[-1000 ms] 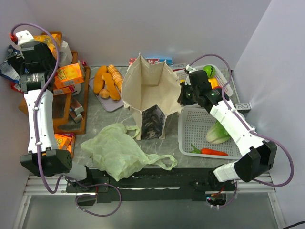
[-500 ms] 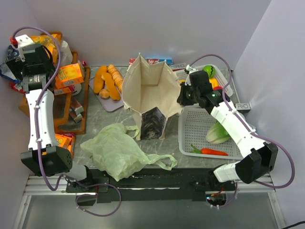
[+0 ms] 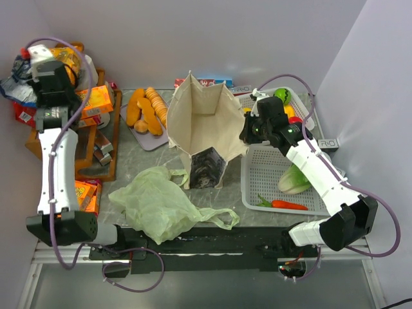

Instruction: Place the mixed food into the grocery bags and tie them

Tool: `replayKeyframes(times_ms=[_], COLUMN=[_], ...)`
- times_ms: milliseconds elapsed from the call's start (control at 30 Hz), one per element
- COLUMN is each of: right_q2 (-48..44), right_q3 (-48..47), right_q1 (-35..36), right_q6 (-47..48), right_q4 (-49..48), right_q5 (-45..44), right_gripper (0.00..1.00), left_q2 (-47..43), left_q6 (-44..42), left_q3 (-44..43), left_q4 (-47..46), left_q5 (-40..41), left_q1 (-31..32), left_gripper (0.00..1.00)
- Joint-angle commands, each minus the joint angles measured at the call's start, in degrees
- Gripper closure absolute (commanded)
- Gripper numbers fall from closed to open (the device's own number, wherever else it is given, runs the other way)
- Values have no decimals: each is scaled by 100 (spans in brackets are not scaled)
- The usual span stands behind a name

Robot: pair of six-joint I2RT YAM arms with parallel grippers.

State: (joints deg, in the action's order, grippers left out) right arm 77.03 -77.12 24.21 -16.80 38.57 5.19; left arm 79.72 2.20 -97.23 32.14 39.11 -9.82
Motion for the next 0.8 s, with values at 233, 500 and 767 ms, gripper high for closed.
replayKeyframes(times_ms=[233,500,767], right_q2=[-303,-242,-154], right_q3=[57,75,-5], right_q1=[-13,-13,-12], right_q6=[10,-60,-87], right_q4=[-341,-323,-253], right_q5=[-44,-18,-53], right_gripper=[100,100,100], left_q2=[-555,297,465], left_q6=[-796,184,967], left_q3=[-629,-233,204], left_q4=[-299,151,-683], left_q5=[447,-1405,-3296], left_q1=[2947,5821,6300], left_gripper=[92,95,95])
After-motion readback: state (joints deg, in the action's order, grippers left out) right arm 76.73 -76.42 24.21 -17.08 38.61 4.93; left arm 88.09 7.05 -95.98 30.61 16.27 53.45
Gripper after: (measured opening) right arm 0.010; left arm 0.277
